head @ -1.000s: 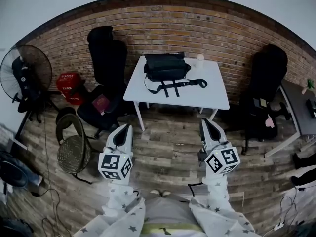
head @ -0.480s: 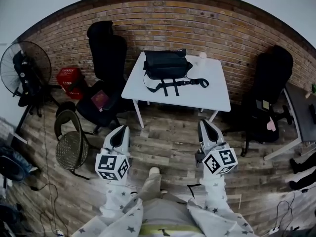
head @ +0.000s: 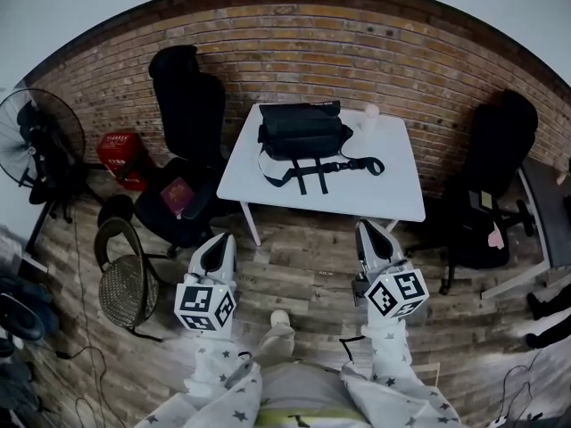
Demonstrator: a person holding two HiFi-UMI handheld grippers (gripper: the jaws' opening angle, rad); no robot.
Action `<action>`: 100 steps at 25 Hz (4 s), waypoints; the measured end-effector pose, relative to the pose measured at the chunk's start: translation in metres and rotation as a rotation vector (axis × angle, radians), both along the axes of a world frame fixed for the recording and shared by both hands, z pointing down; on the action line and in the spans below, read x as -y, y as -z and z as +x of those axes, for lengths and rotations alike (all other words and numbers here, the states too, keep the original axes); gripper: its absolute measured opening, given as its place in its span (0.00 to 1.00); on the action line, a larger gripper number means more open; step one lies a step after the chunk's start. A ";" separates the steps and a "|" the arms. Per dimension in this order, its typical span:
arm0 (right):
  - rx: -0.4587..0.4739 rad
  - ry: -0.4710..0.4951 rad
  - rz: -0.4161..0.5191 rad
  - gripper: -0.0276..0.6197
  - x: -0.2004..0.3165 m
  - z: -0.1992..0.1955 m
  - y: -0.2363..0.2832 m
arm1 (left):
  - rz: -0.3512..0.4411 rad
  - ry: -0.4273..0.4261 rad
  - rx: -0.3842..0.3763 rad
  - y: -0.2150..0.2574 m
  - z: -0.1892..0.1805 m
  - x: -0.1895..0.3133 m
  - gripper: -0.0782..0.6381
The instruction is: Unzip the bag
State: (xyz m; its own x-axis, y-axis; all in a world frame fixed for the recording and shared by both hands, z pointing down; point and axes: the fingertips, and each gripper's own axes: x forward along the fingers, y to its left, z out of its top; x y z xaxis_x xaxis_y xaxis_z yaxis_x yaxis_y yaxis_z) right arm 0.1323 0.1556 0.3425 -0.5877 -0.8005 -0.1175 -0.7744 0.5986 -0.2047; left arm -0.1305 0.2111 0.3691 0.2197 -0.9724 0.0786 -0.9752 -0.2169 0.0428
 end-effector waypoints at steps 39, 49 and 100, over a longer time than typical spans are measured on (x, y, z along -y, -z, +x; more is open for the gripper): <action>-0.030 0.097 -0.147 0.12 0.279 -0.120 -0.058 | -0.142 -0.099 -0.079 -0.049 -0.072 0.289 0.17; -0.002 0.224 -0.214 0.18 0.345 -0.148 -0.079 | -0.189 -0.087 -0.092 -0.060 -0.074 0.358 0.21; -0.061 0.603 -0.633 0.17 0.379 -0.285 -0.226 | -0.318 -0.423 -0.112 -0.124 -0.033 0.504 0.48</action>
State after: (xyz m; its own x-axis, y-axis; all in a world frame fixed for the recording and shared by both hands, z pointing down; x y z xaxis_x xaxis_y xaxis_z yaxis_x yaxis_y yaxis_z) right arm -0.1523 -0.2232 0.5686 -0.9228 -0.2553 0.2886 -0.3825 0.6977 -0.6057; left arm -0.1631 -0.2926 0.4933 0.6106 -0.7293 0.3088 -0.7915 -0.5487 0.2691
